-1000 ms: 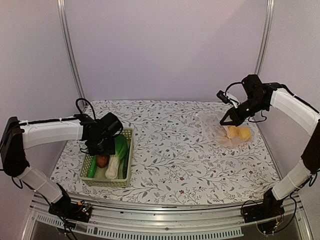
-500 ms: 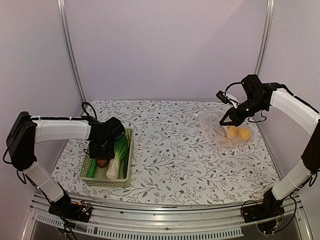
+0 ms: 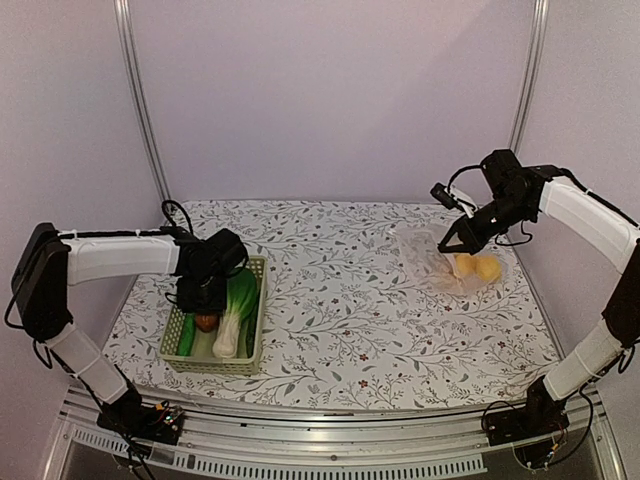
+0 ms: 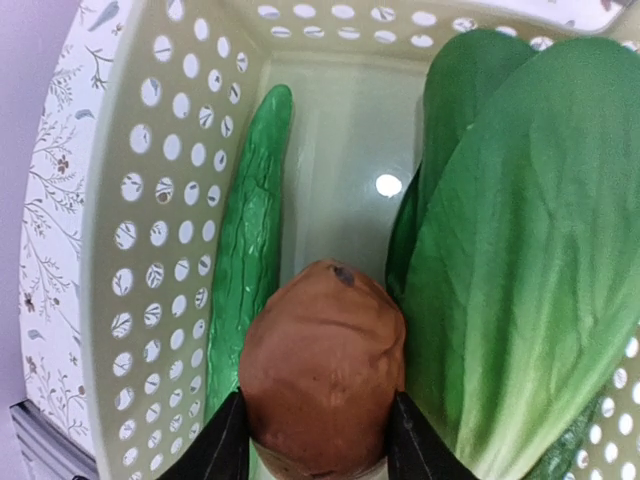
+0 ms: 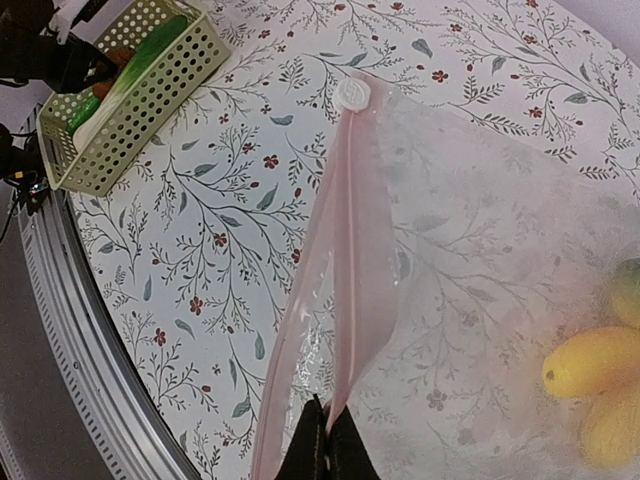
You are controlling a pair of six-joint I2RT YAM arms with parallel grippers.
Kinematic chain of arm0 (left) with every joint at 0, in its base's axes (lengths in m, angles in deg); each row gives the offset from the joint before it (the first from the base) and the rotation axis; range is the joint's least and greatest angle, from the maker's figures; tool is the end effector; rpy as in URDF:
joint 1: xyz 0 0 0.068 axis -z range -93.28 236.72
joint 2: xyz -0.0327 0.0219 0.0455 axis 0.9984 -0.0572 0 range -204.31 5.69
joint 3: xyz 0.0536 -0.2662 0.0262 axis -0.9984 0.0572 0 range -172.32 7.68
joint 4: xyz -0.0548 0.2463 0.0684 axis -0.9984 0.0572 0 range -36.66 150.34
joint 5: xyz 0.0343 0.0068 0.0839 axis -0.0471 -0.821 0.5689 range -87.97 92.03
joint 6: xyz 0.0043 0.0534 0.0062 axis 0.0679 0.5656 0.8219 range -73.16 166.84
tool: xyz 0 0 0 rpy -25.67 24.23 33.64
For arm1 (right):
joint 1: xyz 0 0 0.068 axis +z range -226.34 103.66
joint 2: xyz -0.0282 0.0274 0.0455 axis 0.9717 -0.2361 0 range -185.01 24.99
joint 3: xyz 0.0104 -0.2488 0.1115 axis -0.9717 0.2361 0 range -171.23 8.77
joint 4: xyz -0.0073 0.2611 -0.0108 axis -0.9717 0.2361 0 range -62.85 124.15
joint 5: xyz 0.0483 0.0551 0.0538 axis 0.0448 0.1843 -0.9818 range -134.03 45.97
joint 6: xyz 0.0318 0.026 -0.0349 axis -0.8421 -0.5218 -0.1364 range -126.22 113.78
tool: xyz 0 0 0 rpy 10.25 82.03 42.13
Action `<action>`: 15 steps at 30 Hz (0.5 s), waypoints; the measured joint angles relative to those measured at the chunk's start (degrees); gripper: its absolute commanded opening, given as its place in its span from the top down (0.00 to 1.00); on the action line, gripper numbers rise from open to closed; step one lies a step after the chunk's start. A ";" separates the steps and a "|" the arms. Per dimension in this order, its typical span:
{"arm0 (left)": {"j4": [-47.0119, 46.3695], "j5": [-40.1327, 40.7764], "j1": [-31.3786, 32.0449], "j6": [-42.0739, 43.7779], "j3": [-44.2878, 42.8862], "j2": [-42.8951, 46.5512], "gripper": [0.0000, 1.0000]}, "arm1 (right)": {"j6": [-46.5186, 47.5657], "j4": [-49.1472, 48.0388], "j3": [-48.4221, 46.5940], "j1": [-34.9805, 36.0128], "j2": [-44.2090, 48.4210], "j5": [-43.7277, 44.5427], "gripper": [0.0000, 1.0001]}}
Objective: Place the food in the zip-top bag and seal the zipper
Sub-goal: Pick up the fake vegetable from the bin.
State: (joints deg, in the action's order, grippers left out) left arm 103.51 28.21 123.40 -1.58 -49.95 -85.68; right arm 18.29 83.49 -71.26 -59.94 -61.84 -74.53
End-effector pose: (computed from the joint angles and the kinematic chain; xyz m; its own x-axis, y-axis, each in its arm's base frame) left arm 0.2297 -0.1513 0.1859 -0.9022 -0.1652 -0.3985 -0.2657 0.9405 0.2118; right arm 0.2856 0.1027 0.3143 -0.5864 -0.5452 -0.5990 -0.7766 0.5887 0.2244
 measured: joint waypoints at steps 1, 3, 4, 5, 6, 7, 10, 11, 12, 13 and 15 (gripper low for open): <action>0.83 -0.15 0.00 0.00 -0.68 0.79 0.65 | 0.09 0.22 -0.09 0.13 0.00 0.02 1.00; 2.40 -0.24 0.02 0.02 -2.80 2.93 0.65 | 0.15 0.66 -0.50 0.46 0.00 0.15 1.00; 2.95 -0.22 0.07 0.07 -4.09 4.04 0.65 | 0.22 1.07 -1.03 0.68 -0.02 0.22 1.00; 3.26 -0.22 0.26 0.20 -5.42 5.27 0.66 | 0.22 1.20 -1.42 0.90 -0.02 0.24 1.00; 3.56 -0.17 0.48 0.31 -6.84 6.49 0.66 | 0.24 1.51 -2.08 1.22 -0.02 0.28 1.00; 3.69 -0.15 0.74 0.42 -8.15 7.61 0.68 | 0.24 1.57 -2.62 1.60 -0.02 0.33 1.00; 3.48 0.02 2.56 1.01 -11.65 10.03 0.73 | 0.37 1.97 -3.96 2.89 -0.17 0.35 1.00; 3.17 0.09 3.41 1.31 -12.44 10.49 0.74 | 0.37 2.03 -4.22 3.41 -0.31 0.35 1.00; 2.51 0.31 4.44 1.49 -13.14 10.86 0.75 | 0.39 2.16 -4.39 3.89 -0.50 0.35 1.00; 1.16 1.09 6.29 1.84 -13.86 11.23 0.76 | 0.42 2.34 -4.55 4.44 -0.70 0.39 1.00; -2.60 1.84 9.79 3.06 -14.34 11.58 0.76 | 0.46 2.67 -4.81 5.66 -1.36 0.42 1.00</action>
State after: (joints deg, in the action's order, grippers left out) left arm 100.91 30.04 133.20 1.48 -64.29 -74.10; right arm 18.75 86.16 -76.07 -54.28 -63.19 -74.12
